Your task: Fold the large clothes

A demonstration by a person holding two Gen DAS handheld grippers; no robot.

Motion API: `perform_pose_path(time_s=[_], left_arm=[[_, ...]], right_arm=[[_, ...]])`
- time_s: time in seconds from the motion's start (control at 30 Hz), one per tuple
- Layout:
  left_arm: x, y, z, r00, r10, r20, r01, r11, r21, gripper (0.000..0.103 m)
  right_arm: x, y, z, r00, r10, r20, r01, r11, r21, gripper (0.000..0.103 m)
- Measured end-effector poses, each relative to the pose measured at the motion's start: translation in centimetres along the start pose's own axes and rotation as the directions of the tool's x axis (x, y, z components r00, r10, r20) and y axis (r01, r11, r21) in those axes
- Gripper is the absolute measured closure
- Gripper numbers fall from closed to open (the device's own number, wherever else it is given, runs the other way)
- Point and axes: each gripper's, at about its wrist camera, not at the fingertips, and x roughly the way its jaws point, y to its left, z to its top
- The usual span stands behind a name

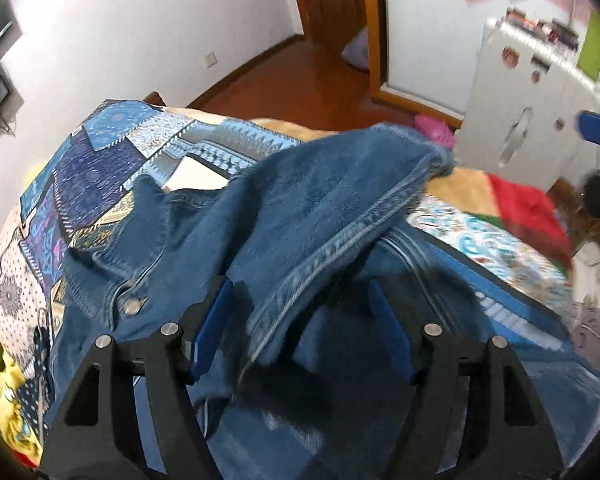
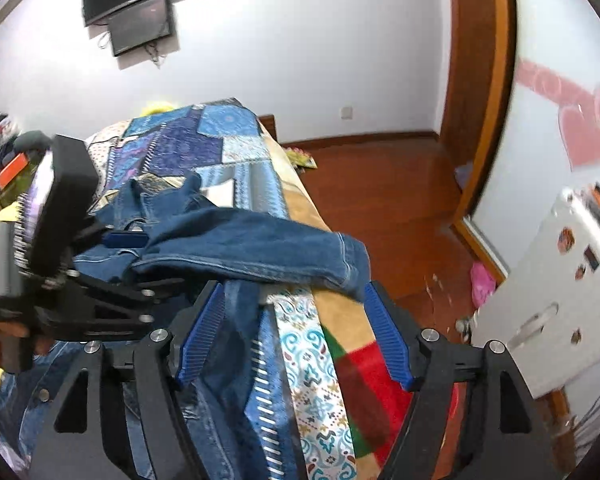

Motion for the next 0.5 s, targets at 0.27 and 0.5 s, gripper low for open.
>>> perform_pose_path(time_s=[0.27,0.5], left_arm=[[1.9,1.0,2.4,0.997,-0.071,0.044,0.074,0.994,-0.083,0.083],[-4.5,5.5,2.4,0.974,-0.087,0.207,0.132,0.967,-0.216,0.094]], right_arm=[[2.4,-0.9,-1.4,0.995,-0.019,-0.101,0.021,1.000,0.018,0.032],[2.1,0.8,-1.3,0.996,-0.016,-0.088,0.012,0.999,-0.038,0.032]])
